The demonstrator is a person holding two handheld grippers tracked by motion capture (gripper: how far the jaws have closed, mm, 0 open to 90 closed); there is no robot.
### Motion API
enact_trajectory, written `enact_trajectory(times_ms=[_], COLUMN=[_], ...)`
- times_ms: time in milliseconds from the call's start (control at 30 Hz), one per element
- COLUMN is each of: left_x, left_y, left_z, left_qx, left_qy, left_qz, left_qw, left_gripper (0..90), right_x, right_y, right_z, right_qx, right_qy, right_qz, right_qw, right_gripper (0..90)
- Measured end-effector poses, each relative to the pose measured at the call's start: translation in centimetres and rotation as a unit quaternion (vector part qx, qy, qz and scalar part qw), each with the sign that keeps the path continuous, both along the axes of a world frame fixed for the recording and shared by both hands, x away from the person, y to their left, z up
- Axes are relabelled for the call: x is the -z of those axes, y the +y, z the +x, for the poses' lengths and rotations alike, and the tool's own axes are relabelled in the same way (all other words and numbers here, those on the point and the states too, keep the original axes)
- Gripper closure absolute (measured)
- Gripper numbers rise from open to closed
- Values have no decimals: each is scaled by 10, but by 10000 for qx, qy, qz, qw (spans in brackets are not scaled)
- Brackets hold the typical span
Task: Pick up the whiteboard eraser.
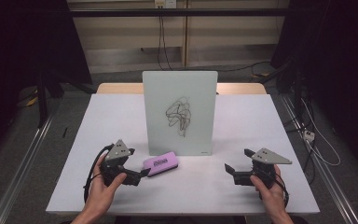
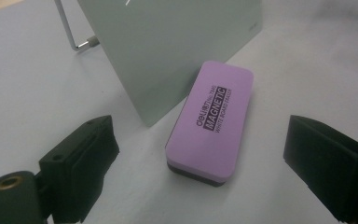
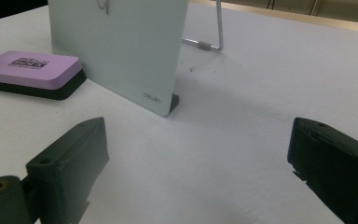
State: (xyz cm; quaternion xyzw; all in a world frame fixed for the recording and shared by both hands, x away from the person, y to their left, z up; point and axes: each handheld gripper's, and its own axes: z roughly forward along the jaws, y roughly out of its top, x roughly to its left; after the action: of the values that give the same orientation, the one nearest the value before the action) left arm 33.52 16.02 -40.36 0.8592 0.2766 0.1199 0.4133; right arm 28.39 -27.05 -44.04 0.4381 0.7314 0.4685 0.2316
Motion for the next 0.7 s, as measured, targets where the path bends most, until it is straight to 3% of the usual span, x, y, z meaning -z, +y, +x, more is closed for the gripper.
enact_trajectory(times_ms=[167,333,467,500,533,567,633,700], left_x=[-5,-11,-11,-11,-12,-12,-13,-12], left_y=[-13,-25,-36,-40,-47,-47,-54,-56], left_z=[5,13,20,22,25,25,31,33], left_qx=[204,507,608,610,636,636,844,836], left_qy=[2,65,133,162,84,84,217,221], left_qz=[280,191,279,359,625,625,691,717], left_qw=[9994,9985,9977,9974,9960,9960,9938,9937], left_gripper=[86,61,60,54,54,56,78,71], right_x=[-1,-1,-1,-1,-1,-1,-1,-1], right_y=[1,2,1,1,0,0,0,0], right_z=[1,3,1,1,1,1,1,1], right_qx=[25,11,-23,-10,-3,-3,3,-2], right_qy=[-4,0,23,32,35,35,55,57], right_qz=[38,-1,-23,-10,-12,-12,1,8], right_qw=[10000,10000,10000,10000,10000,10000,10000,10000], right_gripper=[46,49,49,49,50,50,50,50])
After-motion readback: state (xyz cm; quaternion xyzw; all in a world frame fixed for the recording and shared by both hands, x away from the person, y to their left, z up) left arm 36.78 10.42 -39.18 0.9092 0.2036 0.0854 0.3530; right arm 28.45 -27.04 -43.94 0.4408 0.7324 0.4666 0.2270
